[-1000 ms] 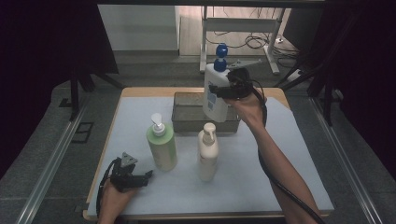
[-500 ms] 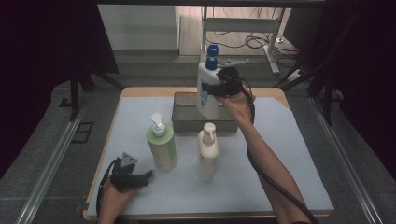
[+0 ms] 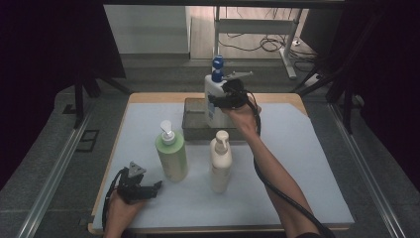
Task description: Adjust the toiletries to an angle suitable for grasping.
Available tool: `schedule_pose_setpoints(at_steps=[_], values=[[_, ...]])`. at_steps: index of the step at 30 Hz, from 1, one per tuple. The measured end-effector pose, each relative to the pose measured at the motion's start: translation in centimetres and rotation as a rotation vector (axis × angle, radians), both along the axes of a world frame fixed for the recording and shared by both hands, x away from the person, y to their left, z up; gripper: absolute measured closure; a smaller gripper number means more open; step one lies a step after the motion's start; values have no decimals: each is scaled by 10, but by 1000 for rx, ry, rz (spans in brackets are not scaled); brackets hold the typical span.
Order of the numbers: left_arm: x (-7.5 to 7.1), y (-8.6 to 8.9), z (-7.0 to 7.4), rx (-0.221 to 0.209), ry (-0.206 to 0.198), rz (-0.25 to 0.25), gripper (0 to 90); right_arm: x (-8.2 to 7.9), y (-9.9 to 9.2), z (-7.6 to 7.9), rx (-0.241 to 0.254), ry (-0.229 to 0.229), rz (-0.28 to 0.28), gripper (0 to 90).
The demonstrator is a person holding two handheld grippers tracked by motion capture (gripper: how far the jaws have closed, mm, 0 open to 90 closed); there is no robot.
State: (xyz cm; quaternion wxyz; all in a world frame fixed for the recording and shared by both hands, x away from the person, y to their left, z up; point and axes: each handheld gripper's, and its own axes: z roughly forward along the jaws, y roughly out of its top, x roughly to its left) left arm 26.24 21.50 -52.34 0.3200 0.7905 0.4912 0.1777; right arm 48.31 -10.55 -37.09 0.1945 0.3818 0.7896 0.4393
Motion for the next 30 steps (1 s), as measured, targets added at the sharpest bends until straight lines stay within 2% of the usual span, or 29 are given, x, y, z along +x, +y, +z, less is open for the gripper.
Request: schedule_pose_setpoints(at_steps=[14,19,27,30], values=[[0,0,0,-1,0,0,133,0,0,-29,-3,20,-14,403],[0,0,0,-1,0,0,133,-1,-2,-34,-2,24,-18,402],[0,0,0,-1,0,0,133,-5,-4,-38,3,9,-16,396],[0,0,0,0,0,0,133,-8,-4,-39,-11,-6,-1,392]])
